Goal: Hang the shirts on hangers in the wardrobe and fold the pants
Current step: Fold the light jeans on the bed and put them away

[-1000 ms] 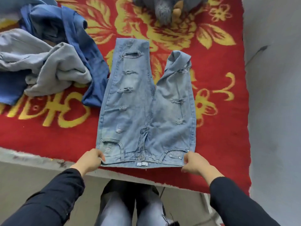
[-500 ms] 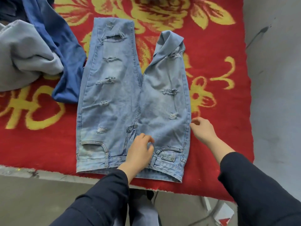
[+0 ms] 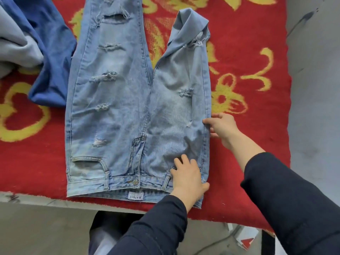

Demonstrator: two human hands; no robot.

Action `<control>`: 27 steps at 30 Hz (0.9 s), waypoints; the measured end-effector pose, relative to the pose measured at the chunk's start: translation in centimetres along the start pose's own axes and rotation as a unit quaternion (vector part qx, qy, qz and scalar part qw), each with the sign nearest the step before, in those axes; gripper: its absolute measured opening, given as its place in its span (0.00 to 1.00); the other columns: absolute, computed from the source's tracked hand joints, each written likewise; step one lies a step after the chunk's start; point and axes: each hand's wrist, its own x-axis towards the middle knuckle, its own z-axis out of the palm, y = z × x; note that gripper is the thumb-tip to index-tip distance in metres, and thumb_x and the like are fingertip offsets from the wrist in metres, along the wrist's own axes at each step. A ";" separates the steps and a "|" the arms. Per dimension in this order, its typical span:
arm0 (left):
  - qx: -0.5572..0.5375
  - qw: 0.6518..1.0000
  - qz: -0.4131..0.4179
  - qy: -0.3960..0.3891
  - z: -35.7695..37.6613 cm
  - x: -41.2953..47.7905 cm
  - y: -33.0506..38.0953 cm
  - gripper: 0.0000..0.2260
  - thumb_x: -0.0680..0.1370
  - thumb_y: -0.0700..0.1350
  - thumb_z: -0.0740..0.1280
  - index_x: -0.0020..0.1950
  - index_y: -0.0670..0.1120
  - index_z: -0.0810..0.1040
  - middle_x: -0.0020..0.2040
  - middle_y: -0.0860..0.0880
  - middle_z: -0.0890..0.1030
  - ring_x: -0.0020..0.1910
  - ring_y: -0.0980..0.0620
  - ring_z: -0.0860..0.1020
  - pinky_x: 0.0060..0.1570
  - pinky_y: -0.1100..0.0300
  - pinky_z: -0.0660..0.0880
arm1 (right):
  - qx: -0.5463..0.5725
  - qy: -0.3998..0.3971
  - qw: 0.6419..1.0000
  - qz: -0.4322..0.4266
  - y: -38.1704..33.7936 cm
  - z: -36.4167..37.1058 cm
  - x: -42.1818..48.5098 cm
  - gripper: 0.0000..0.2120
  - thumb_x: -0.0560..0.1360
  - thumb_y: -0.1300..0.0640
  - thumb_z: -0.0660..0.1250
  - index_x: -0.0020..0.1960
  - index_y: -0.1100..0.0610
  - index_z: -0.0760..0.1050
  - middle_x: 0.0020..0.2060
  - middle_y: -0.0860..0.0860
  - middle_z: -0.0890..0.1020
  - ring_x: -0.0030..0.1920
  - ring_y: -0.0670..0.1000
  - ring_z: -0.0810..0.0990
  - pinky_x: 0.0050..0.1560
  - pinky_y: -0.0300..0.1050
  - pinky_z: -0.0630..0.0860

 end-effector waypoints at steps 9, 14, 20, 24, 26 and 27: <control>-0.401 0.900 0.027 -0.169 -7.0 -1.2 -9.3 0.14 0.67 0.39 0.69 0.32 0.45 0.62 0.29 0.50 0.61 0.25 0.53 0.59 0.26 0.64 0.58 | 0.018 0.000 1.000 0.006 -4.8 2.9 -3.1 0.06 0.70 0.67 0.64 0.44 0.58 0.76 0.33 0.54 0.78 0.20 0.47 0.74 0.22 0.37 0.73; -0.477 0.863 -0.032 -0.164 -12.6 -3.1 -19.9 0.13 0.61 0.42 0.71 0.31 0.44 0.66 0.30 0.49 0.70 0.30 0.53 0.66 0.32 0.60 0.61 | -0.001 -0.038 0.997 -0.063 -11.0 11.2 -6.1 0.06 0.68 0.67 0.63 0.39 0.57 0.68 0.28 0.54 0.74 0.19 0.50 0.73 0.22 0.38 0.72; -0.525 0.830 -0.164 -0.098 -14.5 -6.0 -30.8 0.12 0.57 0.39 0.67 0.27 0.49 0.63 0.29 0.51 0.65 0.27 0.54 0.63 0.29 0.61 0.63 | -0.038 -0.196 0.967 -0.158 -13.7 23.8 -9.2 0.14 0.70 0.67 0.61 0.50 0.53 0.77 0.31 0.53 0.76 0.24 0.50 0.72 0.26 0.39 0.70; -0.486 0.828 -0.221 -0.167 -12.3 -6.3 -35.9 0.04 0.71 0.37 0.68 0.45 0.42 0.79 0.43 0.46 0.76 0.43 0.49 0.75 0.44 0.57 0.73 | -0.248 -0.244 0.926 -0.143 -11.0 28.3 -8.7 0.28 0.76 0.57 0.65 0.75 0.53 0.63 0.45 0.54 0.81 0.42 0.50 0.78 0.48 0.44 0.75; -0.464 0.843 -0.218 -0.164 -12.2 -5.5 -36.8 0.06 0.73 0.44 0.70 0.48 0.45 0.78 0.47 0.48 0.77 0.48 0.49 0.76 0.43 0.58 0.71 | -0.287 -0.209 0.924 -0.140 -10.0 28.3 -8.2 0.28 0.76 0.57 0.64 0.75 0.54 0.63 0.56 0.55 0.80 0.50 0.51 0.77 0.57 0.45 0.74; -0.471 0.845 -0.206 -0.149 -12.3 -5.0 -37.0 0.09 0.73 0.48 0.71 0.47 0.45 0.76 0.47 0.49 0.76 0.48 0.48 0.75 0.42 0.59 0.70 | -0.290 -0.180 0.929 -0.144 -9.7 27.9 -8.0 0.26 0.76 0.58 0.63 0.74 0.54 0.66 0.55 0.55 0.80 0.50 0.52 0.77 0.56 0.44 0.72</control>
